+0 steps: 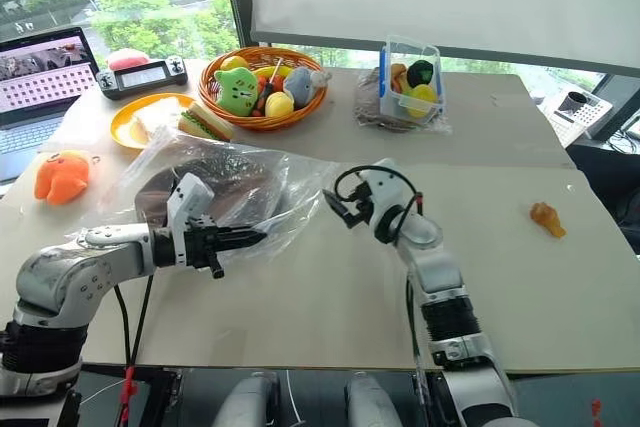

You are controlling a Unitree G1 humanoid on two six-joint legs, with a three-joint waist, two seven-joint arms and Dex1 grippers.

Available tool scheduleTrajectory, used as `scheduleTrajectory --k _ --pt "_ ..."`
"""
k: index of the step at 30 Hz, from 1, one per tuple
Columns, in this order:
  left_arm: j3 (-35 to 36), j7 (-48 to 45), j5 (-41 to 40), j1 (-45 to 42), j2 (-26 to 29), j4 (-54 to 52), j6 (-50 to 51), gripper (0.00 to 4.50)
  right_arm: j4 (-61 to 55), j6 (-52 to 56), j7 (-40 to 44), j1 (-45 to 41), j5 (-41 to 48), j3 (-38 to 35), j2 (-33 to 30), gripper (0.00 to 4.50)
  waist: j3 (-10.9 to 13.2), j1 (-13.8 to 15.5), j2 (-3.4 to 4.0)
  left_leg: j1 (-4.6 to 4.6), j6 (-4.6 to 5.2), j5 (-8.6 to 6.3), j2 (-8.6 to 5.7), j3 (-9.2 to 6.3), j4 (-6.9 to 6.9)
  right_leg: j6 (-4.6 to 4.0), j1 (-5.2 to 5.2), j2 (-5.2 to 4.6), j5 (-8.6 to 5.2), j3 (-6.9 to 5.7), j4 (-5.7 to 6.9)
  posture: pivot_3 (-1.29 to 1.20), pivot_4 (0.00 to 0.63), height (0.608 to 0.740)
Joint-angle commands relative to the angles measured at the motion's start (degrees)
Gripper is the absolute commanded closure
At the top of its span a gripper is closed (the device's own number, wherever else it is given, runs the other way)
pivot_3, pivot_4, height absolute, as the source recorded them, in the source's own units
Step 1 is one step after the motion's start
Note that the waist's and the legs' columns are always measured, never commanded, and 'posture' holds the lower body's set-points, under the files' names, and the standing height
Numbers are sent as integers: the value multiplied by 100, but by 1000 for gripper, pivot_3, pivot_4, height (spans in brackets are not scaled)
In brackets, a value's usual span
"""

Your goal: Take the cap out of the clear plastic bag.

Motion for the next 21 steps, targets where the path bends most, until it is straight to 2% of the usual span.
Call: scheduleTrajectory --k 1,6,11,13,16,21 --pt "361 161 -291 -203 -122 -148 -37 4216 -145 -159 -36 -103 -30 -60 44 0 0 7 0 0 0 0 0 -1 1 0 0 0 0 -1 0 0 150 740" --pt "327 270 -257 -177 -74 -240 -79 4216 -595 -27 139 -124 126 110 218 0 0 -8 1 0 -1 0 0 -3 1 0 1 1 1 -1 2 0 150 740" --pt "314 344 -239 -149 -109 -286 -147 4216 -829 339 486 -114 339 588 691 0 0 -74 1 0 -1 0 2 -7 -2 0 -1 4 1 -2 3 0 150 740" --pt "305 359 -239 -127 -121 -303 -173 4216 -644 521 550 -160 503 607 985 0 1 -70 1 1 -1 0 3 -10 -2 0 -1 5 2 -4 5 0 150 740" --pt "263 334 -199 -109 -101 -314 -244 4216 -302 792 658 -261 586 565 1106 0 1 -55 2 1 -4 2 1 -11 1 -1 2 2 2 -6 7 0 150 740" --pt "258 323 -209 -89 -111 -312 -329 4216 824 1299 487 -860 987 -114 1368 0 2 -64 3 2 -9 5 1 -14 3 -5 3 3 8 -10 9 0 150 740"
